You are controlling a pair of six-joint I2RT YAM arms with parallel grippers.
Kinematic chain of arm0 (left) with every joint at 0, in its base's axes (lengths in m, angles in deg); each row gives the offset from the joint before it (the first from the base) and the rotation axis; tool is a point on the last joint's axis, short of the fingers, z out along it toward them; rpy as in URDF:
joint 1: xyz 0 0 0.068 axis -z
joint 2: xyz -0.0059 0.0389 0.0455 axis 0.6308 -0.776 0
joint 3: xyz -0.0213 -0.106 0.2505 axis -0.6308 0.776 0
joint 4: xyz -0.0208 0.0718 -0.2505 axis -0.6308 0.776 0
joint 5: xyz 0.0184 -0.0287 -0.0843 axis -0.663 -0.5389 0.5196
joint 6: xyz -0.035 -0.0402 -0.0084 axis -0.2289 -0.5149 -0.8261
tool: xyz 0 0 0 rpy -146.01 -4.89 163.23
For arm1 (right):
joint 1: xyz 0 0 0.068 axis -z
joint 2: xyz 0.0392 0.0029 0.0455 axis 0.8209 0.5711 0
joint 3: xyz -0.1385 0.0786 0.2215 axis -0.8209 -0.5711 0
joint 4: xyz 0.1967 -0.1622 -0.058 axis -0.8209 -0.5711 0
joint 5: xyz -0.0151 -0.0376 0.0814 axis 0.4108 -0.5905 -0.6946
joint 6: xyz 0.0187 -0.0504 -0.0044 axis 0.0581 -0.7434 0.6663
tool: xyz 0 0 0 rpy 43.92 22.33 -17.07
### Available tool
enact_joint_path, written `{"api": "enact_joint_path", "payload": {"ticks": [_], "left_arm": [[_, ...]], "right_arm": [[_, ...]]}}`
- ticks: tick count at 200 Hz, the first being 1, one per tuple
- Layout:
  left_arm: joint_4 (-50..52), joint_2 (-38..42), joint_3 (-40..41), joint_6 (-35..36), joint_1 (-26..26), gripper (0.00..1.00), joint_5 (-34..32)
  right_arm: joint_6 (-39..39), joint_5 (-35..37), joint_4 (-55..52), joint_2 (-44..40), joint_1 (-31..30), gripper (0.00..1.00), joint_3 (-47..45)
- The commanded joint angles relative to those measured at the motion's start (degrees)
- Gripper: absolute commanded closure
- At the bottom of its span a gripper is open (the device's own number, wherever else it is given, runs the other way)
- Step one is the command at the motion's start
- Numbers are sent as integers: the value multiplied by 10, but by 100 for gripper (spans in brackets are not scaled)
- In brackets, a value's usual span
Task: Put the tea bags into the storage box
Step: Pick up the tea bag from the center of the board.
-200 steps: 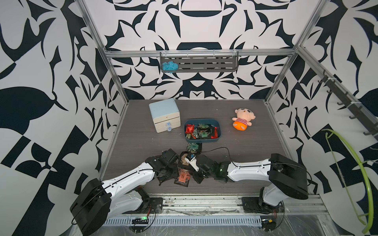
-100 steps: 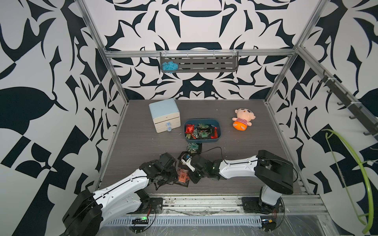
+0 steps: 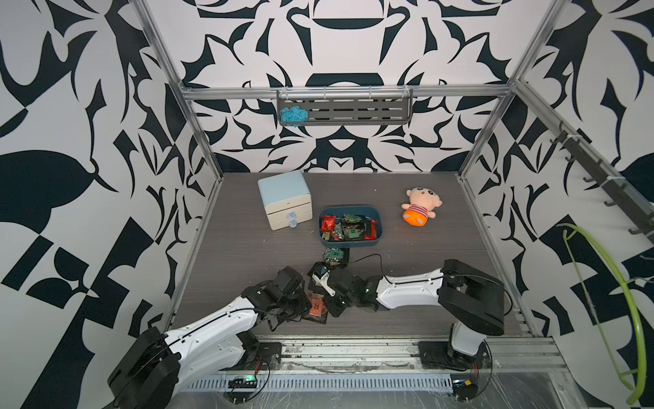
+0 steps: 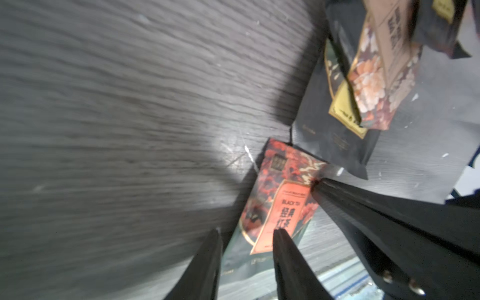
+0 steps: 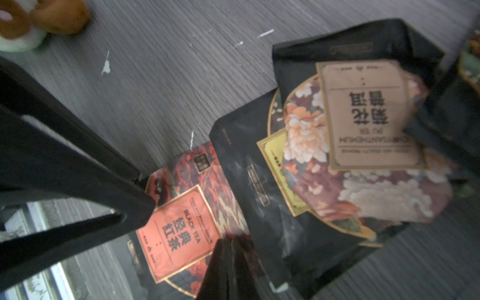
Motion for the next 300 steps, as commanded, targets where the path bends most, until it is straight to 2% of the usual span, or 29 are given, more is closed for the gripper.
{"api": "enact_joint_path", "payload": {"ticks": [1,63,112,152,187,198,218,239,267,300], "left_arm": [[-2,-10,17,-15,8,63,5],[-58,-42,37,-45,13,66,10],[-101,-28,52,-80,17,71,-7],[-112,-39,43,-85,22,81,-5],[-89,-33,24,-77,21,96,7],[-64,-24,14,-73,22,100,8],[-4,3,-9,-58,22,100,7],[88,37,-52,-33,21,100,-6],[186,72,-124,2,21,100,-29],[247,57,-225,38,19,100,-95]], "right_arm": [[9,9,-37,9,-2,94,4],[21,-15,-39,29,-2,97,11],[24,-7,-39,21,-2,97,5],[24,2,-27,-2,-2,97,-11],[21,29,-13,-38,-2,94,-33],[21,48,-3,-60,-2,92,-50],[18,103,15,-116,-2,82,-86],[32,214,21,-182,-1,75,-122],[52,359,16,-276,-1,62,-174],[78,478,-24,-361,7,47,-205]]}}
